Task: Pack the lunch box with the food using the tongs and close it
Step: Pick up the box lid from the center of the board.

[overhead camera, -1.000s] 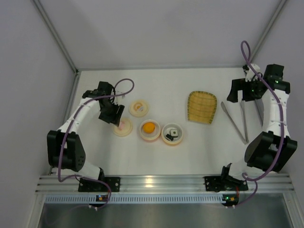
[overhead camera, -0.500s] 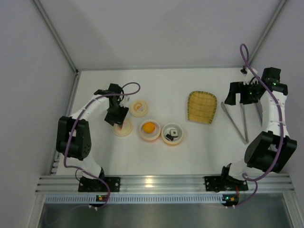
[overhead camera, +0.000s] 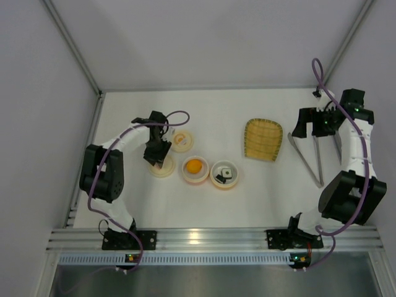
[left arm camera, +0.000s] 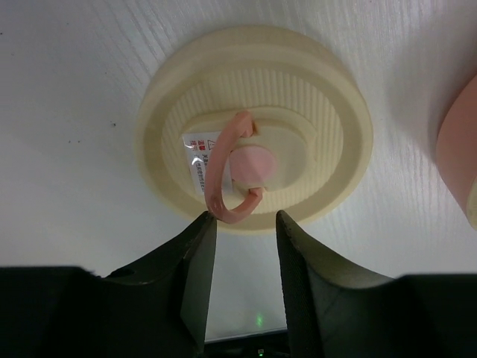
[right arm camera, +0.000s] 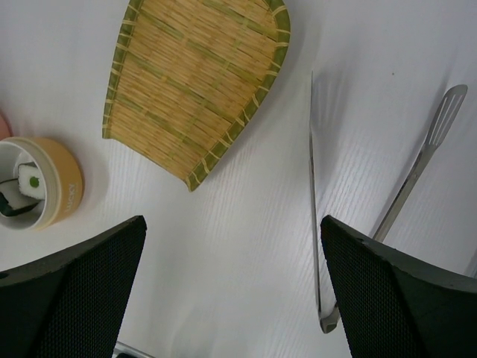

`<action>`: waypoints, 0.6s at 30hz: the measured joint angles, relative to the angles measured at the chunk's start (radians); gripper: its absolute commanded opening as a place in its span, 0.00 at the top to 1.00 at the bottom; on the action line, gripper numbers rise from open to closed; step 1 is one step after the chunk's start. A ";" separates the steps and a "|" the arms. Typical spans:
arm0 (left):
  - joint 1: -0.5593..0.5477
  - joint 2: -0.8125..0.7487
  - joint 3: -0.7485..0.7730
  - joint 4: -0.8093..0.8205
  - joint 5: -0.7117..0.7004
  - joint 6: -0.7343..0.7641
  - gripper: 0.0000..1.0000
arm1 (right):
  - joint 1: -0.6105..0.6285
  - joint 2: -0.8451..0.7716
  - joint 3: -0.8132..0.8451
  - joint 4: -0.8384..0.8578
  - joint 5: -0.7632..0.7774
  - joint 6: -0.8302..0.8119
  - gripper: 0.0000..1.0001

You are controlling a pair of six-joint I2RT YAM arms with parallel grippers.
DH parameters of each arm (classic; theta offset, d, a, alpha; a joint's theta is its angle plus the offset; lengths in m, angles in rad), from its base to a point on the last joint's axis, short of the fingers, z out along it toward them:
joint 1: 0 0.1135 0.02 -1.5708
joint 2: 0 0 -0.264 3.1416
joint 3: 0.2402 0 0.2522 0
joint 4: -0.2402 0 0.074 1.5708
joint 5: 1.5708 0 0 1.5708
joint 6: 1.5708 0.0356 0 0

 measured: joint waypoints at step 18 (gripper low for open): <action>-0.001 0.080 0.036 0.029 0.011 -0.026 0.87 | 0.000 0.000 -0.002 0.000 -0.006 -0.003 0.01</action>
